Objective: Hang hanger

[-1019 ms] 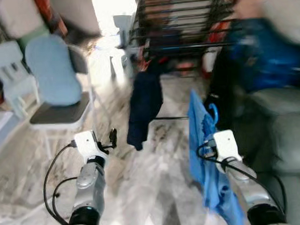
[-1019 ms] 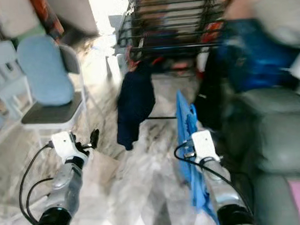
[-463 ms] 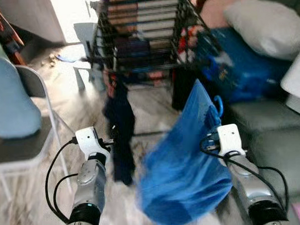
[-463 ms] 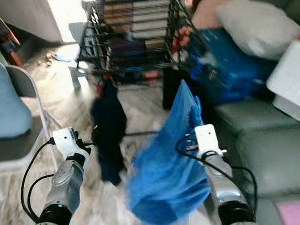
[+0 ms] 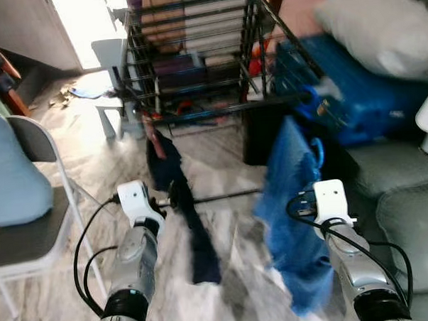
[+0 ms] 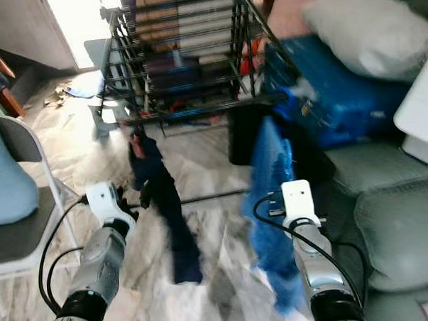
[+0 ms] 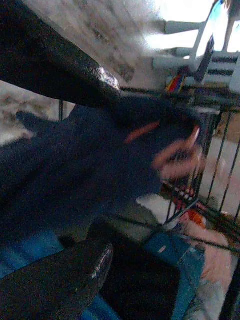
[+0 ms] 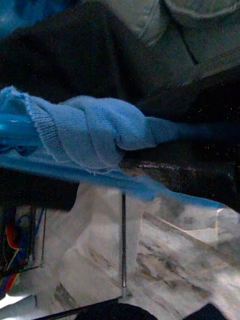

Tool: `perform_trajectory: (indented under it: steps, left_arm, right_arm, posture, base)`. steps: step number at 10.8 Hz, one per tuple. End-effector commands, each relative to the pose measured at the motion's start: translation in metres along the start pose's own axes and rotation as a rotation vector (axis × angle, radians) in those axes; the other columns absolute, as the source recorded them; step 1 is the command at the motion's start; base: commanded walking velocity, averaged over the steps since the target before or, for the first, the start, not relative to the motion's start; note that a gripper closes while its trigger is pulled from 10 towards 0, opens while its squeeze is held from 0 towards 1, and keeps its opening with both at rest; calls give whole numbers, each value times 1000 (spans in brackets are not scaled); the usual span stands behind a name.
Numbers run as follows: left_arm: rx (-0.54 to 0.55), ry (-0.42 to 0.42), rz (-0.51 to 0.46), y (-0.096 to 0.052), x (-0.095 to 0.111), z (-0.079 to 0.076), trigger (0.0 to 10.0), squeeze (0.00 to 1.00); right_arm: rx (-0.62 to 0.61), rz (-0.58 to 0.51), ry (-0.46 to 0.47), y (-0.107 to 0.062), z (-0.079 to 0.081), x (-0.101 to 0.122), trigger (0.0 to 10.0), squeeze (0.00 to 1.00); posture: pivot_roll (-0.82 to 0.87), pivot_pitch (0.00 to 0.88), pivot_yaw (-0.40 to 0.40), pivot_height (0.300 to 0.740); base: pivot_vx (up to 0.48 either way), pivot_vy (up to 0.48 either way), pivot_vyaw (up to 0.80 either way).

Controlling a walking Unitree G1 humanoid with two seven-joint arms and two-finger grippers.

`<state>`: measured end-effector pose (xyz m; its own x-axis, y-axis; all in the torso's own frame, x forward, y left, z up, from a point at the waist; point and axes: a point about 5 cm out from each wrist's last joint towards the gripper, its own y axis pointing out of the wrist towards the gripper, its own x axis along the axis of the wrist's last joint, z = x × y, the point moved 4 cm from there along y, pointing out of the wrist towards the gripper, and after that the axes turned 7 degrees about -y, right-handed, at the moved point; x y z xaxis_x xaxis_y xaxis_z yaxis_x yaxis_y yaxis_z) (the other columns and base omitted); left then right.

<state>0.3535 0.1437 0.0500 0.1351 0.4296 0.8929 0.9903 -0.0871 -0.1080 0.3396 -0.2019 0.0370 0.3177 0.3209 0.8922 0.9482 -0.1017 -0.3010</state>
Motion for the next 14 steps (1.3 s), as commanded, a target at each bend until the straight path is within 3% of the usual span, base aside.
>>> perform_trajectory:
  steps: [1,4,9,12,14]
  left_arm:
    - [26,4,6,-3,4,15,10000,0]
    - [3,18,24,-3,0,11,10000,0]
    - [-3,8,17,-5,1,9,10000,0]
    - [9,0,24,-6,1,9,10000,0]
    - [-7,3,2,-13,5,11,10000,0]
  right_arm:
    - [13,-40,16,1,10,13,10000,0]
    - [9,-28,23,-1,12,10,10000,0]
    - [4,-30,32,12,-7,23,10000,0]
    - [22,-52,72,34,-26,58,10000,0]
    - [85,-32,52,48,-23,83,10000,0]
  posture:
    - [-205,0,80,740]
    - [-205,0,83,740]
    - [-195,0,82,740]
    - [-175,0,79,740]
    - [-146,0,69,740]
  base:
    - [0,431,0]
    - [87,425,0]
    - [0,0,0]
    - [0,0,0]
    - [0,0,0]
